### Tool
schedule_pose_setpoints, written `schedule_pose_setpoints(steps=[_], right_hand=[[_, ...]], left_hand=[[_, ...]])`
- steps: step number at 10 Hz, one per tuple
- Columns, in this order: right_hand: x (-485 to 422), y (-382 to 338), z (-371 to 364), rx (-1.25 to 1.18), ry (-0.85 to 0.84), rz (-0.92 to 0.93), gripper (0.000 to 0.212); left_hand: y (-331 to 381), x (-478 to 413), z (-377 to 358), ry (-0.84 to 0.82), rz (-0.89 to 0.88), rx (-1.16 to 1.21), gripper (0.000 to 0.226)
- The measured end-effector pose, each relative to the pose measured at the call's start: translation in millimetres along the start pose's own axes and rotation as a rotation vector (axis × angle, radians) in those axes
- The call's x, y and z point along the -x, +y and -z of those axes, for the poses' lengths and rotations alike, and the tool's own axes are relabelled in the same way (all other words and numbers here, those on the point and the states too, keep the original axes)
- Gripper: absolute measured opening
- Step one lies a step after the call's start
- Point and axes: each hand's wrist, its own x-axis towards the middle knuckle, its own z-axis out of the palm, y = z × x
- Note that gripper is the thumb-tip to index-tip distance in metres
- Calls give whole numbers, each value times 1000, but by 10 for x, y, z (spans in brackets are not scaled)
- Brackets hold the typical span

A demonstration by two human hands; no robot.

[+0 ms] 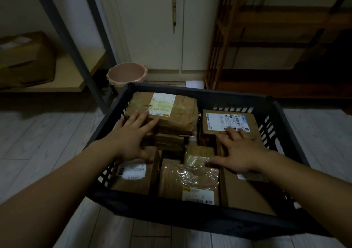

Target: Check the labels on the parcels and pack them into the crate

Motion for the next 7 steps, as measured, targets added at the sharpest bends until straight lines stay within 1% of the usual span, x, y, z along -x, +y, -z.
schedule_pose_setpoints(steps=[1, 2, 3, 4, 5, 6, 7], right_hand=[[-34, 32, -57, -6, -27, -26, 95], [-50, 23, -76, -44, -25, -25, 94], [-77, 32, -60, -60, -40, -24, 94], [-70, 68, 122, -91, -27, -36, 93], [54, 153, 475, -63, -45, -56, 92], [276, 260, 948, -88, -110, -125, 95], [593, 297, 1450, -131, -125, -131, 91]], left_hand=[[-99, 58, -67, -78, 59, -50, 120], [-83, 43, -84, -96, 71, -33, 119], [-22, -8, -18, -95, 108, 39, 107], [-18, -50, 245, -148, 148, 136, 89], [37, -33, 625, -243, 187, 215, 84], [173, 20, 1086, -331, 220, 283, 85], [361, 123, 1591, -366, 190, 295, 87]])
